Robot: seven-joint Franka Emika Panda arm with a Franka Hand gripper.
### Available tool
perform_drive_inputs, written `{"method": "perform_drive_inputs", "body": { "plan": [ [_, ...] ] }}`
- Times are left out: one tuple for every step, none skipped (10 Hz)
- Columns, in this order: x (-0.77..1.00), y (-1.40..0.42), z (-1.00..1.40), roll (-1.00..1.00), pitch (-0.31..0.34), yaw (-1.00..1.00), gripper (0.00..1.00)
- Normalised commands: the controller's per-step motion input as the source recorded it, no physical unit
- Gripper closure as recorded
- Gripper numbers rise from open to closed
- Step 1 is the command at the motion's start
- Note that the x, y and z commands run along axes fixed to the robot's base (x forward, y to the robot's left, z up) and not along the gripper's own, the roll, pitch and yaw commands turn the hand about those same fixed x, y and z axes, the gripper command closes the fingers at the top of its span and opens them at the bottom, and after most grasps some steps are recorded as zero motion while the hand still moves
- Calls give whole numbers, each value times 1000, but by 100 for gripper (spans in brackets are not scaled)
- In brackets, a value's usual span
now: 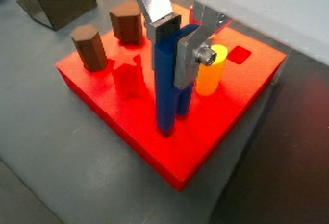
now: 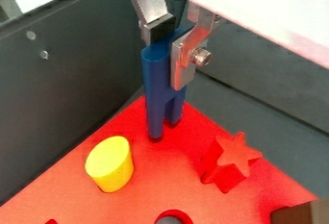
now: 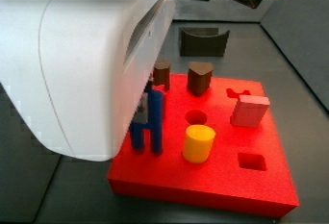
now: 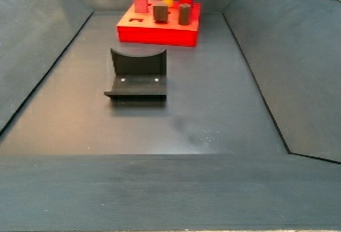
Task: Pick up the square-circle object. Move up. Move to above the board. Insert the square-circle object.
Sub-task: Insert the square-circle object.
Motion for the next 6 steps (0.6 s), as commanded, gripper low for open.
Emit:
{"method": "perform_drive_inputs", "body": {
  "plan": [
    [0, 14, -91, -21, 0, 0, 100],
    [11, 0, -166, -30, 0, 0, 100],
    [14, 0, -194, -43, -19, 0, 100],
    [60, 0, -240, -47, -44, 0, 100],
    [143, -6, -289, -76, -107, -11, 100],
    [257, 0, -289, -117, -116, -51, 100]
  ]
}}
